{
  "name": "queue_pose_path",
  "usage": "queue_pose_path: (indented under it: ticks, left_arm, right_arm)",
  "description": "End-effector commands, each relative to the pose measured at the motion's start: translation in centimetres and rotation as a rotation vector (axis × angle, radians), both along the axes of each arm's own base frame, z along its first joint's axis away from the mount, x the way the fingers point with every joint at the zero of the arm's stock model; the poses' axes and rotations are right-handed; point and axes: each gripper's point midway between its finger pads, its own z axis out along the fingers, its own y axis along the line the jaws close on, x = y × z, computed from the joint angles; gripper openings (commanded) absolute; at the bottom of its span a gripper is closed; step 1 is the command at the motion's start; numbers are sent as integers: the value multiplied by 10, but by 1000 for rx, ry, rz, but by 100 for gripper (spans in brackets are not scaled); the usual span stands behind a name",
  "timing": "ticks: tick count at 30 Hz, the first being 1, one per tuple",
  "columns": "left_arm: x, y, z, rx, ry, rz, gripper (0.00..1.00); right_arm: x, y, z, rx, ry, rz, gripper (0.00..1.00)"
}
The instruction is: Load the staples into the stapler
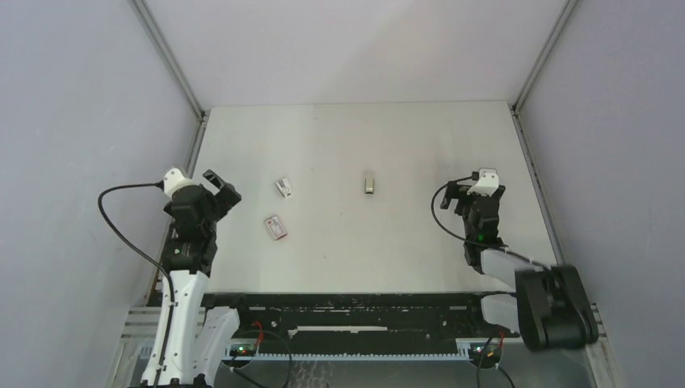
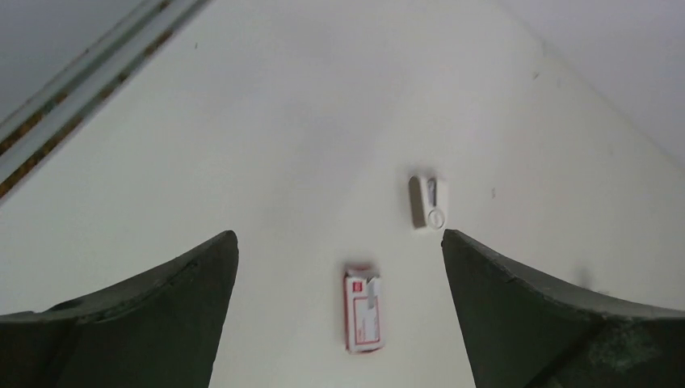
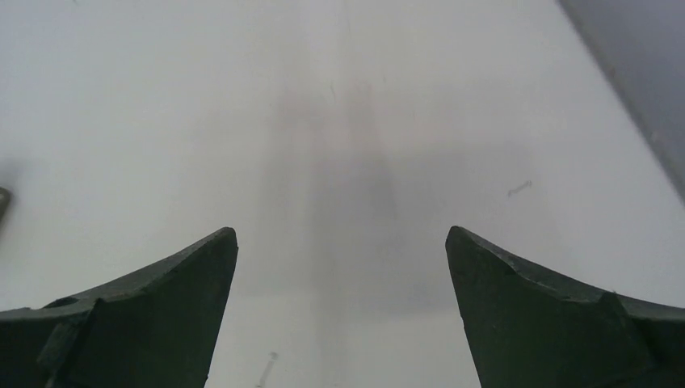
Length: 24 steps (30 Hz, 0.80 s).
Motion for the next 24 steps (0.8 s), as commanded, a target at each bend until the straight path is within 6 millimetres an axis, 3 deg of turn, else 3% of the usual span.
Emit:
queue_pose_path:
  ticks: [1,3,6,8,11,19,24]
  left_arm:
    - [-25,-7,-19,-18,134,-32,100]
    - [-27,-13,-21,-34,136,-58,100]
    - [-25,-25,-30,-82,104,-101,99]
    - [-20,-46,-36,-114,76,-218,89]
    - [-21,-62,-61,-140,122,-281,86]
    - [-25,-91,-124,-145,314,-355,84]
    - [-20,-107,-144,-137,386,-401,83]
  right_arm:
    - [-8,-3,86,20,-126,-103,100]
    - [-23,-3,106,115,-110,-124,100]
    - [-48,-9,105,250,-107,-185,100]
    - [-58,-8,101,317,-135,-183,100]
    - [-69,-3,107,328,-170,-125,100]
    - [-75,-1,104,335,-164,-114,100]
    - [-73,1,100,334,-146,-105,99]
